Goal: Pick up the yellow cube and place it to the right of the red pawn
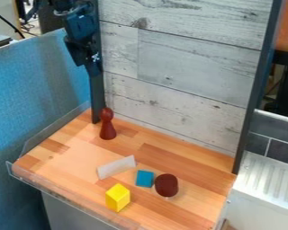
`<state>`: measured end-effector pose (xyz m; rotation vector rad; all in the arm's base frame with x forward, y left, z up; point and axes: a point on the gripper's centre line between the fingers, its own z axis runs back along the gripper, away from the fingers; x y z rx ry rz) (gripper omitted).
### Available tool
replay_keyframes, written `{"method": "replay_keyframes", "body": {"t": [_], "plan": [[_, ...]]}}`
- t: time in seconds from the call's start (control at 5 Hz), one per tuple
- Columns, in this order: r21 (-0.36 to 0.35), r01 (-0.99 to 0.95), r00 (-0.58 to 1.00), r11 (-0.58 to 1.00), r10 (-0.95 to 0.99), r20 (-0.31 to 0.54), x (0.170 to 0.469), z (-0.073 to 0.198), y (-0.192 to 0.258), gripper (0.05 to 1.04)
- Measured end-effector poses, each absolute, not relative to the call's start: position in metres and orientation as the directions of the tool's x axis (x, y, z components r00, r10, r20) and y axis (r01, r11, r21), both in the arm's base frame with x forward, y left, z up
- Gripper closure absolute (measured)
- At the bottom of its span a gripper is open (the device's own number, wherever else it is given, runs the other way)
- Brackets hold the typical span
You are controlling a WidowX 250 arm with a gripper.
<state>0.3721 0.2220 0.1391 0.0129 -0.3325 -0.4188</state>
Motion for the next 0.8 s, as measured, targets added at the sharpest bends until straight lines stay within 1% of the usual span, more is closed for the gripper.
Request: {"method": "replay_keyframes", "body": {"t": [0.2, 0.4, 0.6, 0.8], "plan": [[0.035, 0.400, 0.874, 0.916, -0.392, 0.288, 0.370, 0.118, 0.221, 0.083], [0.005, 0.396, 0.886, 0.918, -0.384, 0.260, 0.360, 0.098, 0.216, 0.083], [0.052, 0.357, 0.902, 0.933, -0.358, 0.240, 0.350, 0.088, 0.212, 0.083], [0.077, 0.330, 0.922, 0.941, -0.339, 0.185, 0.341, 0.063, 0.196, 0.083]]}}
